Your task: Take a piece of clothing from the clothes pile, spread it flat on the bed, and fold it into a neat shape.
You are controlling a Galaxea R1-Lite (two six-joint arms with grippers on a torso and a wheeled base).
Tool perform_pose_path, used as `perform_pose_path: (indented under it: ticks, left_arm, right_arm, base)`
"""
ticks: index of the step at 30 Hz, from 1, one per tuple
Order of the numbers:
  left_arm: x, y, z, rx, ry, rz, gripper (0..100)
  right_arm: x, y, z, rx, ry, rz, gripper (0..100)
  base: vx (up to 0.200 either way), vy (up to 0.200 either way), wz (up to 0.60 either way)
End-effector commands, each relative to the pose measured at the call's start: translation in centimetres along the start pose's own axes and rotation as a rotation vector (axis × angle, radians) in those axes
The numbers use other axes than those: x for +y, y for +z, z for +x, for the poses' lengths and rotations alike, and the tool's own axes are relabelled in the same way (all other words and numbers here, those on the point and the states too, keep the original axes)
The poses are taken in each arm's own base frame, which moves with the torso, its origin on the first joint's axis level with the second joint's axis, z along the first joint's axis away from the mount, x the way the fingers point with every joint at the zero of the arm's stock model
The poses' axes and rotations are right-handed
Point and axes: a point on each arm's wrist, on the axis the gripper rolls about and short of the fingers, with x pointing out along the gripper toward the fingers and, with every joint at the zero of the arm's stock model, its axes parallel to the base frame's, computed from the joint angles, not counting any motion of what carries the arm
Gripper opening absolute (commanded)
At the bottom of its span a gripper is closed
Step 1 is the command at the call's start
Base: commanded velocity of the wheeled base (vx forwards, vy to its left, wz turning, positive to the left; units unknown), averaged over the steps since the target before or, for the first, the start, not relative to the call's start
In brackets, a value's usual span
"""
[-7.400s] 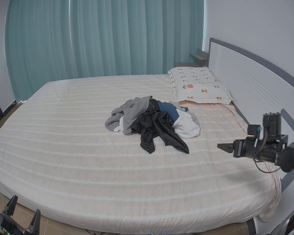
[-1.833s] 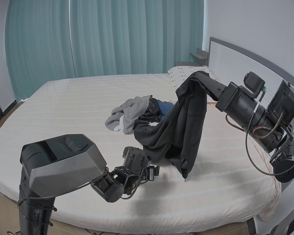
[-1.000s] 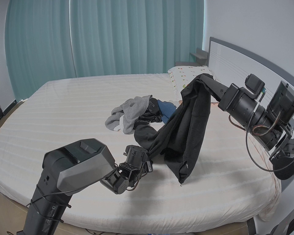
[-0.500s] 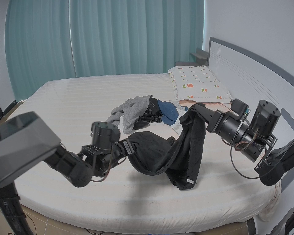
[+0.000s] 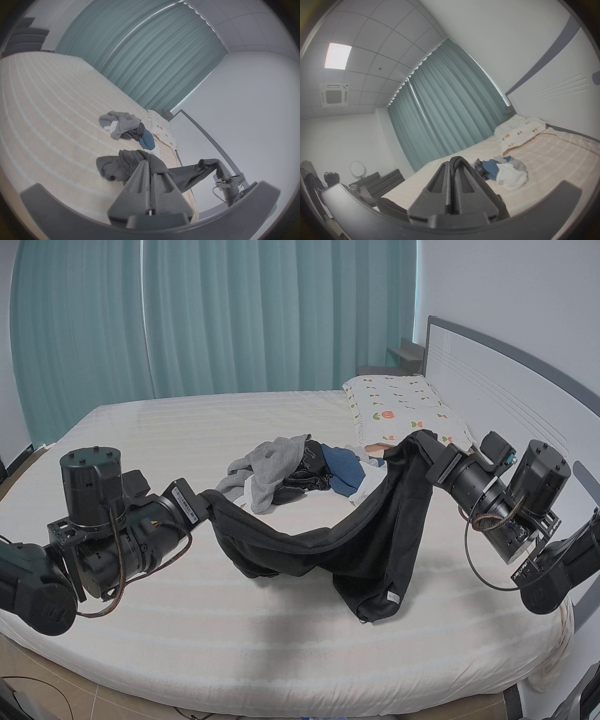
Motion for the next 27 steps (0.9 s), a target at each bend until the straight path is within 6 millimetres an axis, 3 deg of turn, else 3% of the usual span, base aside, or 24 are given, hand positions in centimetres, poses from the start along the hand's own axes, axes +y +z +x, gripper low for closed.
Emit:
perform_pose_path:
  ticks: [1,18,27]
  left_arm:
    - [1.2,-1.3,0.3,0.050,0.045,-0.044,0]
    - [2.0,-1.9,0.7,0.082,0.077,-0.085,0]
    - [2.3,-2.1,0.9,0.084,0.089,-0.084,0]
  right_arm:
    - [-1.0,-1.9,0.0,0.048,-0.053,0.006,0]
    - [-1.7,-3.5,-1.3,0.137,-0.078,-0.003,0]
    - [-1.3,-3.6,-1.8,0.152,-0.060,-0.001,0]
  base:
    - [0.000,0.000,0.00]
    - [0.000,0.000,0.00]
    - [-0.200,0.000,0.00]
